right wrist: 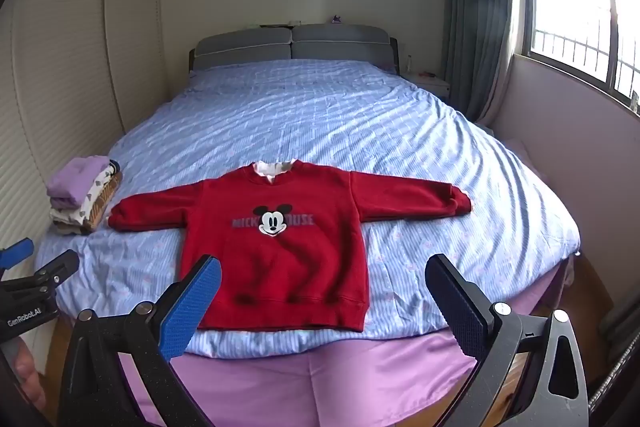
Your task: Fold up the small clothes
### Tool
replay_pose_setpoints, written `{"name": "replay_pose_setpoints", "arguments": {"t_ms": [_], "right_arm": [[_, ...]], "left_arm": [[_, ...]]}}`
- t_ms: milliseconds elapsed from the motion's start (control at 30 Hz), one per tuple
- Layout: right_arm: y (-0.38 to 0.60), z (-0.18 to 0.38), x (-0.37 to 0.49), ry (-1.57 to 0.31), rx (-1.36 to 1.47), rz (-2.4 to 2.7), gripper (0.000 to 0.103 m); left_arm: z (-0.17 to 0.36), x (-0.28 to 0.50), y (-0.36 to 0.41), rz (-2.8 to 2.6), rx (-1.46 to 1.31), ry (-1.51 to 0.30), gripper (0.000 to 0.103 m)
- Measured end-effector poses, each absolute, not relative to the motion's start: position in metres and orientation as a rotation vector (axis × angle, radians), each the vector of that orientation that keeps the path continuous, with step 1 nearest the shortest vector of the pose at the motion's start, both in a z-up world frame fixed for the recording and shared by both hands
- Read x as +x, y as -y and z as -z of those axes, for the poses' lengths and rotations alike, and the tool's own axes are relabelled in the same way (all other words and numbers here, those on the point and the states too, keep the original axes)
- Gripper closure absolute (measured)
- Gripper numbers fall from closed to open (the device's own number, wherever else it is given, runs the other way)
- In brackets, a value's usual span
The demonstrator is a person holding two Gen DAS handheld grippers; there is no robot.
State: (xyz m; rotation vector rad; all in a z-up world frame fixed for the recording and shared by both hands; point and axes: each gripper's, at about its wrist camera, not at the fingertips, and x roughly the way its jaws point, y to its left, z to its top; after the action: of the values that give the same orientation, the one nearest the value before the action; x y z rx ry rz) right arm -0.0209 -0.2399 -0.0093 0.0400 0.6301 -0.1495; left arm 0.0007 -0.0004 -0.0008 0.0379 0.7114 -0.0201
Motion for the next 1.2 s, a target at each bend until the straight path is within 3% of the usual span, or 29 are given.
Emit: {"name": "replay_pose_setpoints", "arguments": {"t_ms": [1200], "right_arm": [[0.244,0.008,-0.024,-0.623,0.046,0.159,0.0]], "left_arm": [[-0.003,-0.006,-0.001,0.027,0.012,-0.695,0.0]]}}
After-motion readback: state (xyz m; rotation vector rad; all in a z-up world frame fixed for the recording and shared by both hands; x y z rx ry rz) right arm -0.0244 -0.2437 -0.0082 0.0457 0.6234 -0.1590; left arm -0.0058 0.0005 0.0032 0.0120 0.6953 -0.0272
